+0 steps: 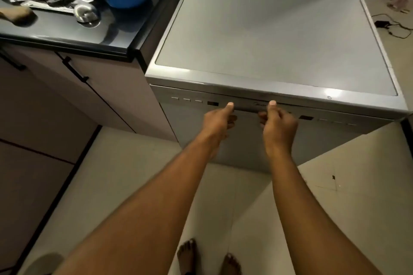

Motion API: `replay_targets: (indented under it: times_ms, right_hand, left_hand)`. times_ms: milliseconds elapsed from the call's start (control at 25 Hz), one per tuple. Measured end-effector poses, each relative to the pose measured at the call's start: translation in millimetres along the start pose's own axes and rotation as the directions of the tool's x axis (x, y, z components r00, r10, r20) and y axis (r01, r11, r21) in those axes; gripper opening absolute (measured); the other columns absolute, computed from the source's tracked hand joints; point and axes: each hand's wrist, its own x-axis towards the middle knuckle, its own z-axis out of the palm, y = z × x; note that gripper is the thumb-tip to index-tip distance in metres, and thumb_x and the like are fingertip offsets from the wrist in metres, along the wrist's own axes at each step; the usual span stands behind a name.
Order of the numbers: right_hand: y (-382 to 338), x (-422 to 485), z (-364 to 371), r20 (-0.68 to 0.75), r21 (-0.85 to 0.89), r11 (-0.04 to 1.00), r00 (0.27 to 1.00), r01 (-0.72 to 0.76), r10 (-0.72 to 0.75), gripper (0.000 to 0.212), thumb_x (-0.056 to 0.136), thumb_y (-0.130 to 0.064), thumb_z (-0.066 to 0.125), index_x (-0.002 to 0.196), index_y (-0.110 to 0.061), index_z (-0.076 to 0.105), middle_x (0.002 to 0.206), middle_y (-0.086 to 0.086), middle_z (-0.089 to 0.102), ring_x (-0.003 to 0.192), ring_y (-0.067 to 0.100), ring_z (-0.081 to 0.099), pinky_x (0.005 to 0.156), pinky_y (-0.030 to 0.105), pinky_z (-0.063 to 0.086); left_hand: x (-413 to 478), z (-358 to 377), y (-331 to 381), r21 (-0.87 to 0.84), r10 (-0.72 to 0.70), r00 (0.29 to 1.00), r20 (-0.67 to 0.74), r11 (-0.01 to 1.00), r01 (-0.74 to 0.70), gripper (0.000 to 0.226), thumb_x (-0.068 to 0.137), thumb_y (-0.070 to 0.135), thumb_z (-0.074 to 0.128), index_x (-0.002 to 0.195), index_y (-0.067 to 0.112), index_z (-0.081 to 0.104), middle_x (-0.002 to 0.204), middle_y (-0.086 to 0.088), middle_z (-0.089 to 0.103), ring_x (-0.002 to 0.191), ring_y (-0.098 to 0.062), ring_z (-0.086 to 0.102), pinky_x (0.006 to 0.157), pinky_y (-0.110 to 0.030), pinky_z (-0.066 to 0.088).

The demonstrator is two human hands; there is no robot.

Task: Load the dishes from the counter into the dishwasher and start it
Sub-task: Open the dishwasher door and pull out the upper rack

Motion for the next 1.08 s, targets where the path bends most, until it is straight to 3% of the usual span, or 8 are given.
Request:
replay_targets:
  times_ms: [120, 240, 400, 600, 840, 920, 1000, 1080]
  right_hand:
    - [4.1, 12.7, 1.8, 0.155, 0.278, 0.902, 0.942, -0.33, 0.297, 0.036, 0.097, -0.048, 0.05, 0.084, -0.018, 0.064, 0.089, 0.011, 0.072, 0.086, 0.025, 0.07, 0.077, 0.04, 0.057]
    - [12.1, 22.3, 5.7, 0.305, 0.465, 0.758, 0.887, -0.457, 0.347, 0.038, 0.097, -0.049, 0.046, 0.103, -0.015, 0.063, 0.096, 0.012, 0.072, 0.092, 0.024, 0.07, 0.085, 0.038, 0.056]
    - [20.4, 31.1, 12.8, 0.31, 0.57, 0.681, 0.888, -0.46, 0.341, 0.028, 0.097, -0.042, 0.05, 0.103, -0.017, 0.061, 0.099, 0.01, 0.069, 0.091, 0.023, 0.067, 0.084, 0.041, 0.053]
    - [21.9, 30.9, 11.3, 0.341, 0.486, 0.776, 0.905, -0.402, 0.256, 0.029, 0.099, -0.047, 0.041, 0.102, -0.024, 0.059, 0.109, 0.011, 0.068, 0.099, 0.027, 0.066, 0.086, 0.043, 0.056]
    - [28.0, 17.6, 5.6, 0.308, 0.435, 0.797, 0.901, -0.418, 0.304, 0.024, 0.097, -0.043, 0.05, 0.098, -0.021, 0.059, 0.097, 0.007, 0.069, 0.094, 0.025, 0.068, 0.088, 0.044, 0.056]
    - [30.7, 11.8, -8.6, 0.335, 0.319, 0.827, 0.872, -0.462, 0.358, 0.028, 0.093, -0.046, 0.056, 0.094, -0.018, 0.059, 0.095, 0.009, 0.07, 0.088, 0.024, 0.07, 0.078, 0.039, 0.058]
    - [27.0, 7.5, -27.2, 0.223, 0.007, 0.932, 0.909, -0.362, 0.351, 0.04, 0.085, -0.054, 0.064, 0.081, -0.014, 0.064, 0.079, 0.008, 0.072, 0.071, 0.021, 0.07, 0.062, 0.035, 0.057]
    - [22.5, 3.1, -41.8, 0.006, -0.439, 0.897, 0.998, -0.055, 0.065, 0.042, 0.08, -0.053, 0.071, 0.073, -0.013, 0.065, 0.07, 0.003, 0.069, 0.065, 0.019, 0.067, 0.054, 0.026, 0.048]
  left_hand:
    - [8.1, 16.6, 0.0, -0.244, -0.106, 0.977, 0.183, 0.958, 0.15, 0.049, 0.097, 0.049, 0.052, 0.13, 0.013, 0.058, 0.121, -0.004, 0.065, 0.109, -0.017, 0.056, 0.102, -0.041, 0.039]
    - [16.1, 28.3, -4.4, -0.43, -0.084, 0.965, 0.247, 0.883, 0.186, 0.046, 0.097, 0.05, 0.05, 0.125, 0.015, 0.062, 0.109, 0.0, 0.068, 0.112, -0.017, 0.056, 0.104, -0.041, 0.036]
    - [27.4, 36.3, -7.8, -0.523, -0.043, 0.974, 0.223, 0.838, 0.156, 0.038, 0.098, 0.046, 0.05, 0.12, 0.016, 0.062, 0.105, 0.0, 0.065, 0.114, -0.019, 0.054, 0.106, -0.042, 0.034]
    - [36.3, 49.3, -7.0, -0.488, -0.115, 0.993, 0.025, 0.866, 0.113, 0.05, 0.097, 0.045, 0.054, 0.13, 0.009, 0.055, 0.107, -0.008, 0.069, 0.095, -0.02, 0.065, 0.084, -0.034, 0.053]
    - [24.3, 62.8, -17.7, -0.487, -0.148, 0.982, -0.114, 0.87, 0.075, 0.042, 0.096, 0.044, 0.057, 0.12, 0.01, 0.056, 0.107, -0.011, 0.068, 0.098, -0.024, 0.067, 0.086, -0.035, 0.056]
    - [10.3, 55.7, -22.2, -0.348, -0.14, 0.973, -0.186, 0.935, 0.068, 0.043, 0.092, 0.05, 0.06, 0.109, 0.01, 0.061, 0.101, -0.01, 0.07, 0.087, -0.021, 0.068, 0.074, -0.033, 0.056]
    - [-2.3, 38.1, -21.4, 0.143, 0.003, 0.936, -0.353, 0.988, 0.051, 0.054, 0.08, 0.067, 0.065, 0.081, 0.014, 0.066, 0.085, -0.007, 0.072, 0.073, -0.021, 0.067, 0.069, -0.036, 0.055]
    - [-14.8, 21.9, -12.7, 0.698, 0.304, 0.873, -0.38, 0.714, 0.056, 0.058, 0.073, 0.074, 0.066, 0.072, 0.016, 0.061, 0.077, -0.002, 0.067, 0.071, -0.02, 0.062, 0.064, -0.033, 0.048]
